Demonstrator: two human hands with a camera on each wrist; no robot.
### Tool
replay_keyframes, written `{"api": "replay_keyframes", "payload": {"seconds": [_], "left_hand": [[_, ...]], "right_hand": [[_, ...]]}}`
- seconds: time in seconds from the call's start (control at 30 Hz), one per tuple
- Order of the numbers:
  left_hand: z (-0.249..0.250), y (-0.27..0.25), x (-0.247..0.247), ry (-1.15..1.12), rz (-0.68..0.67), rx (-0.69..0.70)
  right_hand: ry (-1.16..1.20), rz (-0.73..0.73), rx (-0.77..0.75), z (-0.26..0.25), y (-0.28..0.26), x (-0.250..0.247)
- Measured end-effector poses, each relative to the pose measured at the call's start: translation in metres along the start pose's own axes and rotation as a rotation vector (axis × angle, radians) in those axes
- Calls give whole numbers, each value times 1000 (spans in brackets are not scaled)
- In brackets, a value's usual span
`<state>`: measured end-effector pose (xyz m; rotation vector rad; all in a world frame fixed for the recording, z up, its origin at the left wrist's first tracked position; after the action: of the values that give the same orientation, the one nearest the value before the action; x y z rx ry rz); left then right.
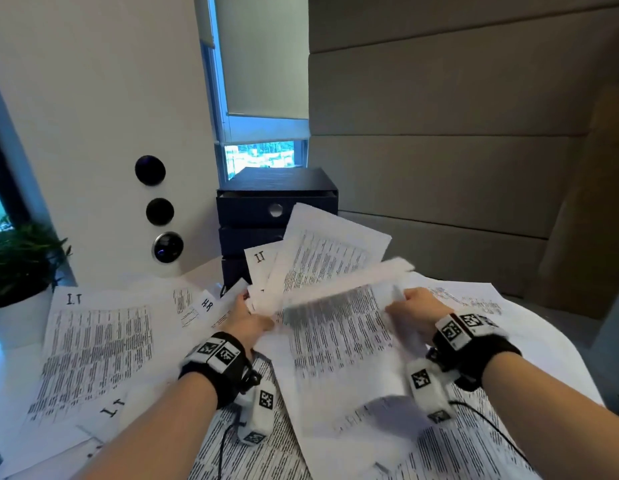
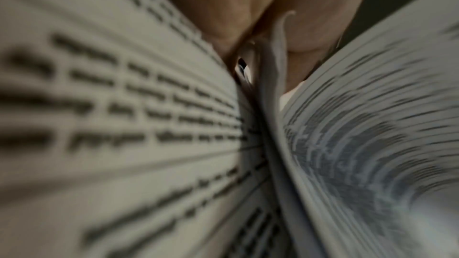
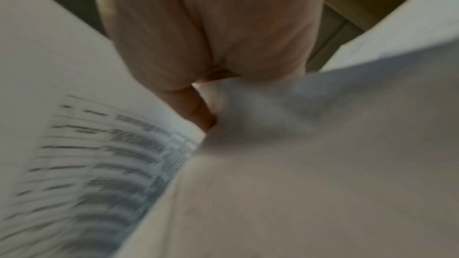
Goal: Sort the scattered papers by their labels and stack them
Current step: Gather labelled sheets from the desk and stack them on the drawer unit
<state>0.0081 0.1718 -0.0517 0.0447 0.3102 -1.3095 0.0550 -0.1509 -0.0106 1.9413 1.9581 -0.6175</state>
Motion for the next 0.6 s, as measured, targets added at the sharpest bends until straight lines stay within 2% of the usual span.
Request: {"api": "replay_keyframes", "payload": {"seconds": [0.07,0.13,0.17,0.23,0.3,0.4,0.5,0.6], "left_hand": [[-10,-3,0,-160,37,-90],[-15,-12,11,-297,-41,-194],[-15,-13,16,-259,-90,-198],[-10,-13,20,-105,-146,-153],[-9,-7,18,129,-117,-75],[-3,-3,12,376,-1,24],[17,-11,7,346,56,113],[43,-17,-14,259,131,201]], "right_hand": [[-111,17,83,15,7,10],[-225,-40,147,27,5,28],[-250,-68,147,29,3,37],[-227,-84,164,34,2,48],[-198,-97,103,30,5,55],[-79,-167,12,21,4,61],[34,-137,-23,19,4,43],[-10,30,42,31,-2,1]]}}
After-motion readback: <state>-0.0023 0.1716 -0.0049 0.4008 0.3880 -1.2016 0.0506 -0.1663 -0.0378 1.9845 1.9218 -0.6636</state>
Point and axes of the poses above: each hand's wrist, its own y-axis towards the middle knuckle, its own x-axis out of the palm, z = x × y, the point moved 10 cm from there along y, towards the middle knuckle, and after that the axes turned 10 degrees about y, right-handed, at the moved point
